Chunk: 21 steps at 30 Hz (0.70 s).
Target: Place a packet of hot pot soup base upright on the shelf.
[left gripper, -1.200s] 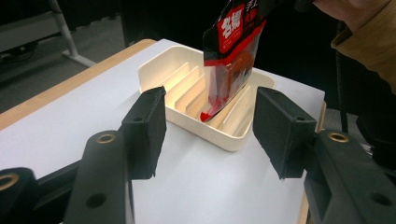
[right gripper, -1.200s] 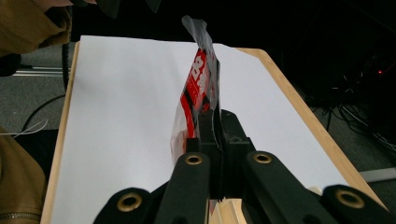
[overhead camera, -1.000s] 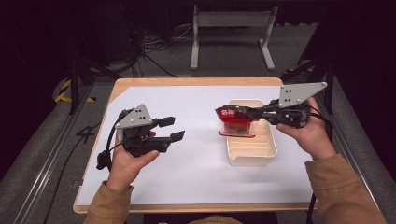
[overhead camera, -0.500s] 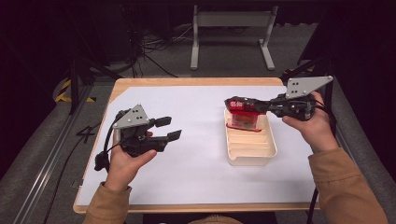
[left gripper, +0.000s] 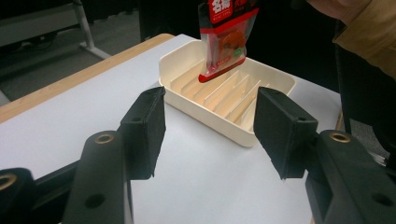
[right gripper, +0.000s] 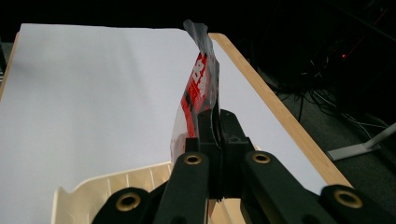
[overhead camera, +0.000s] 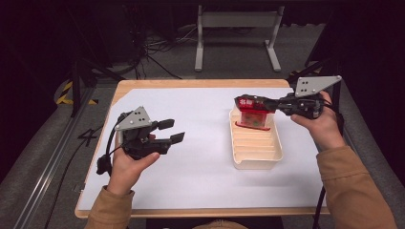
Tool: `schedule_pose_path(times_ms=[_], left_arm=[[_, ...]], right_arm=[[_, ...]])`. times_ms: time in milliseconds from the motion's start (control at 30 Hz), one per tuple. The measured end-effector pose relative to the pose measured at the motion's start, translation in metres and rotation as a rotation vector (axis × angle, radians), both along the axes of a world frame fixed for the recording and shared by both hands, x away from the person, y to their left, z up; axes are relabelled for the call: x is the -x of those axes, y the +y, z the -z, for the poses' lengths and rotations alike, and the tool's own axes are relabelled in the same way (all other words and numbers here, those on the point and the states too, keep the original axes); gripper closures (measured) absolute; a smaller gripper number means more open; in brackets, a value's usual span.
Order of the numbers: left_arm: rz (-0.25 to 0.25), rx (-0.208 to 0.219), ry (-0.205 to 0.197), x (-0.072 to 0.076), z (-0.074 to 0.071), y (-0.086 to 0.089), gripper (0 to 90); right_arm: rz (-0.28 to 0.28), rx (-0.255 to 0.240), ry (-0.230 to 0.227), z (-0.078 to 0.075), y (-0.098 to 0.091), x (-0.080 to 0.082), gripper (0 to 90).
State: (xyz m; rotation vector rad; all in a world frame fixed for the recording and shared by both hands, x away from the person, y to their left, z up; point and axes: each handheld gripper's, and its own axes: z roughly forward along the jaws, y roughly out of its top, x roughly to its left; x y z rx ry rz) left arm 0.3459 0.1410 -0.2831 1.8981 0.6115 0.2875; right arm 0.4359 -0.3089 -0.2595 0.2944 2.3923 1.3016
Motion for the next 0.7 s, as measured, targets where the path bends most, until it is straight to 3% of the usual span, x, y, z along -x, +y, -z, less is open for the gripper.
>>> schedule_pose_path(times_ms=[467,700], left_arm=[[-0.008,0.006,0.003,-0.001,0.002,0.001,44.6],[-0.016,0.005,0.012,-0.001,0.003,0.004,44.6]], right_arm=[[-0.006,0.009,0.014,0.017,-0.004,-0.011,89.1],[-0.034,0.018,-0.007,0.02,-0.005,-0.015,89.1]])
